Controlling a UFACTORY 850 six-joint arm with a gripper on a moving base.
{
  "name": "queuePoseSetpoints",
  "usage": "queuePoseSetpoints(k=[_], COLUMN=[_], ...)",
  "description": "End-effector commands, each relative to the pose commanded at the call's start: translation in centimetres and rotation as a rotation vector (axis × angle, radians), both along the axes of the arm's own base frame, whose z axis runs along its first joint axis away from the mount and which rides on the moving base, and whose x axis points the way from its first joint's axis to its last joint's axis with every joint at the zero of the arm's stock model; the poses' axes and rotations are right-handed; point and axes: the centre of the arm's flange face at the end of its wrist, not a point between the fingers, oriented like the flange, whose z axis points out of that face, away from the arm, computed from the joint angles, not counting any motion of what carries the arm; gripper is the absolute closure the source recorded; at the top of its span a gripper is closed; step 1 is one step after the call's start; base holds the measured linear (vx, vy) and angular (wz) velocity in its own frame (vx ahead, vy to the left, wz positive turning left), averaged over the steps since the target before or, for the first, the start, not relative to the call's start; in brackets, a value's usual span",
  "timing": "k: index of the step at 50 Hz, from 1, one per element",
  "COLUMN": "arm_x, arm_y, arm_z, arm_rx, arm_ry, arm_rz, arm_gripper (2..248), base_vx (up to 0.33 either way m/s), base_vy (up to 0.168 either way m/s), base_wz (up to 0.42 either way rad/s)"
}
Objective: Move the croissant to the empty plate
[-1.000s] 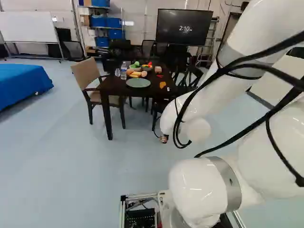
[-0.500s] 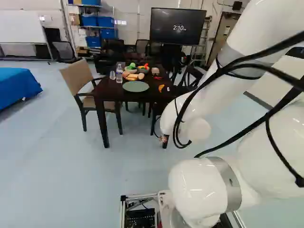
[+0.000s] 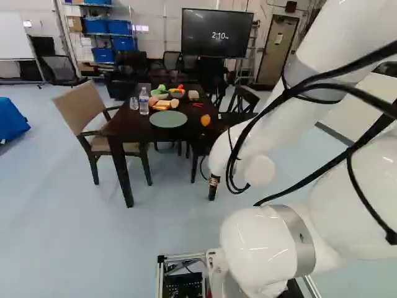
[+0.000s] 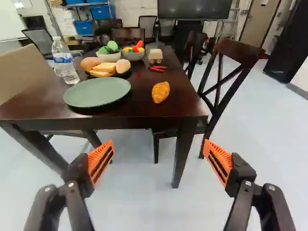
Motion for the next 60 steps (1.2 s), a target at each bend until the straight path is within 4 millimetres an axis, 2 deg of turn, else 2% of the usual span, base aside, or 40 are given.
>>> queuePoseSetpoints(k=[14,60], arm_x=[0.00,0.00], arm_y=[0.00,0.00], arm_z=[0.00,0.00], arm_rx=[0.000,0.000], arm_ry=[0.000,0.000], arm_rz=[0.000,0.000], arm_gripper=[3,3], base_vx=[0.163,0.118], base_vy=[0.016,0.008], base_wz=[-0.175,-0.008])
